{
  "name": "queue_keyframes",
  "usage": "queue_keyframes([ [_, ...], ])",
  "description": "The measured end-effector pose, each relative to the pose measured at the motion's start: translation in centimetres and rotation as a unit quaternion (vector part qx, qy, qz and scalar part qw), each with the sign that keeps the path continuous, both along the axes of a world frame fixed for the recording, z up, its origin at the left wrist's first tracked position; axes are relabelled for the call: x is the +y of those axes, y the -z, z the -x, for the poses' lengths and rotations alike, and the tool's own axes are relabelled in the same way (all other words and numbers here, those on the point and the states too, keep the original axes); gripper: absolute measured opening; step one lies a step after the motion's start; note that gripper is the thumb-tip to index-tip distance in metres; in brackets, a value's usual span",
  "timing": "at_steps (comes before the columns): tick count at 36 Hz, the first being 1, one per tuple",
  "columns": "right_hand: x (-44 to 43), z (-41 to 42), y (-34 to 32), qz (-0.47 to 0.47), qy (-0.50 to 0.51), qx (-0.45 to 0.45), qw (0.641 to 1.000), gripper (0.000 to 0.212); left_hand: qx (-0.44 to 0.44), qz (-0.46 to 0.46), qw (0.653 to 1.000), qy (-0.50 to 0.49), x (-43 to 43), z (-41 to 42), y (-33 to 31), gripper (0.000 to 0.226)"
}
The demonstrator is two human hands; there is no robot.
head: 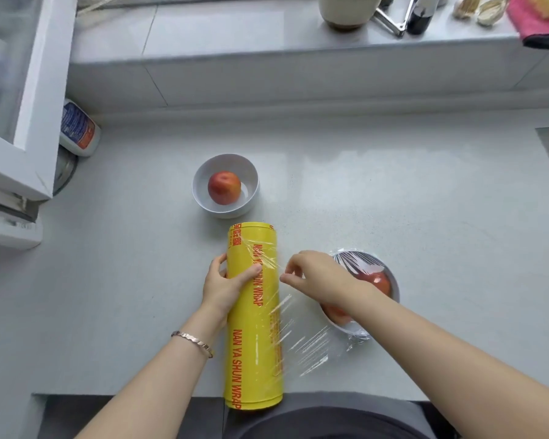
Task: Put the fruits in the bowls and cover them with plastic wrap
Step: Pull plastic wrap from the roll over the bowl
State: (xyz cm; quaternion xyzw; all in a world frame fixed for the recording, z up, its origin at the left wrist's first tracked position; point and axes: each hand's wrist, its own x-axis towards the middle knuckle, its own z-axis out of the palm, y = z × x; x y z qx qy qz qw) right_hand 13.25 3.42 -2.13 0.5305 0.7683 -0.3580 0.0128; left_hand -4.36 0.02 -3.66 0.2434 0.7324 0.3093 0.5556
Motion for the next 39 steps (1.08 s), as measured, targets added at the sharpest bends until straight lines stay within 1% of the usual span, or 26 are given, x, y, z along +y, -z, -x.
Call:
queue_keyframes([
  [2,-0.1,0.3,0.3,0.0,0.003,-0.011,1.0,0.034,0.014,0.012,1.0,0.021,0.0,0.2,-0.3,0.079],
  [4,-0.2,0.7,0.4,-0.002,0.013,-0.009,1.0,0.035,0.083,0.019,0.993,0.079,0.3,0.2,-0.7,0.084],
  [7,-0.3,1.1,0.6,-0.001,0.023,0.002,1.0,0.032,0.199,0.033,0.966,0.165,0.9,-0.5,-1.3,0.081],
  [9,-0.4,1.2,0.7,-0.005,0.026,0.008,1.0,0.031,0.241,0.041,0.95,0.195,1.0,-1.5,-1.3,0.084],
  [10,-0.4,1.2,0.8,-0.007,0.024,0.008,1.0,0.032,0.25,0.038,0.947,0.199,0.9,-1.8,-1.2,0.09],
  [12,-0.5,1.2,0.7,-0.007,0.016,0.001,1.0,0.034,0.255,0.029,0.947,0.193,0.8,-2.1,-1.2,0.111],
  [14,-0.4,1.3,0.6,-0.006,0.005,-0.007,1.0,0.034,0.248,0.023,0.952,0.179,0.9,-1.8,-1.0,0.123],
  [19,-0.1,2.2,0.7,-0.001,-0.011,0.003,1.0,0.032,0.236,0.004,0.959,0.158,0.8,-1.0,-0.5,0.113],
  [23,0.0,2.9,1.4,-0.017,0.012,0.011,1.0,0.03,0.223,-0.011,0.964,0.143,0.8,-0.4,-0.2,0.101],
  [27,0.4,3.0,2.0,-0.041,-0.002,-0.039,0.998,0.028,0.2,-0.028,0.97,0.135,0.6,0.1,0.0,0.092],
  [31,1.0,2.7,1.7,-0.061,0.007,-0.044,0.997,0.027,0.191,-0.03,0.973,0.128,0.6,0.2,0.0,0.093],
  [34,0.6,1.7,0.8,-0.028,0.01,-0.033,0.999,0.026,0.188,-0.025,0.974,0.124,0.6,0.1,0.0,0.094],
  [37,-0.3,1.4,0.2,0.011,-0.025,0.013,1.0,0.03,0.19,-0.022,0.975,0.117,0.7,0.1,0.1,0.095],
  [39,-1.0,1.6,0.2,0.024,-0.016,0.038,0.999,0.03,0.192,-0.019,0.975,0.114,0.7,0.0,0.2,0.096],
])
